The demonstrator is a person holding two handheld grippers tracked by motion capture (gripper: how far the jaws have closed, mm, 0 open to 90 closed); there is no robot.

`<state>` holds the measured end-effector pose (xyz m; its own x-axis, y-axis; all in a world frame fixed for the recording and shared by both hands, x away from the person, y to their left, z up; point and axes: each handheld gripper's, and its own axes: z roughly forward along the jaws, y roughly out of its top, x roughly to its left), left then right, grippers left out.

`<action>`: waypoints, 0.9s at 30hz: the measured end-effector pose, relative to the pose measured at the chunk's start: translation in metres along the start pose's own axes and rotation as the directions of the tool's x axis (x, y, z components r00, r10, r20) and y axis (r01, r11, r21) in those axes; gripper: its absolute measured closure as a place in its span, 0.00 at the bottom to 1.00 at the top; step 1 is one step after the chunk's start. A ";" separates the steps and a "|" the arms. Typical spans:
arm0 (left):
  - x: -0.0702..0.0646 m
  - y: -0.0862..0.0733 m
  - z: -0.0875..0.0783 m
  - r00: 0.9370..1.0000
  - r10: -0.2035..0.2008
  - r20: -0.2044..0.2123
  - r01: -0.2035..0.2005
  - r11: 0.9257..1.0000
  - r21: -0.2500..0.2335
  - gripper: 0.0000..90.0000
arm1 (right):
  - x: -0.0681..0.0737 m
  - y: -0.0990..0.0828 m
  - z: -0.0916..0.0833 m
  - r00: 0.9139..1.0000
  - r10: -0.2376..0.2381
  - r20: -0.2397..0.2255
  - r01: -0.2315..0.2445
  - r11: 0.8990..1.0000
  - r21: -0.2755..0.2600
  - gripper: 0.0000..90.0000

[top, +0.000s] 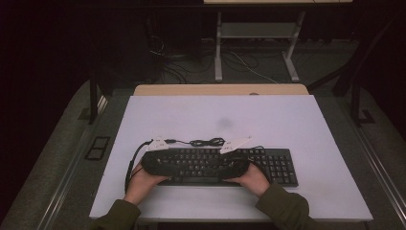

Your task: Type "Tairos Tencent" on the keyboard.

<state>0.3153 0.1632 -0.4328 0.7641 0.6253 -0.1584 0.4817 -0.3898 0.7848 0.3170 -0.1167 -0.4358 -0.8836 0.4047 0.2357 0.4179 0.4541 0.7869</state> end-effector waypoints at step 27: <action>-0.008 0.006 0.001 0.999 0.021 0.036 -0.020 1.000 -0.005 0.41 | -0.012 -0.001 -0.016 0.998 0.033 0.044 -0.031 0.998 -0.053 0.34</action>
<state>0.3124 0.1549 -0.4272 0.7888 0.5925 -0.1637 0.4641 -0.3993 0.7907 0.3244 -0.1350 -0.4298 -0.8592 0.4538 0.2363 0.4330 0.3990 0.8083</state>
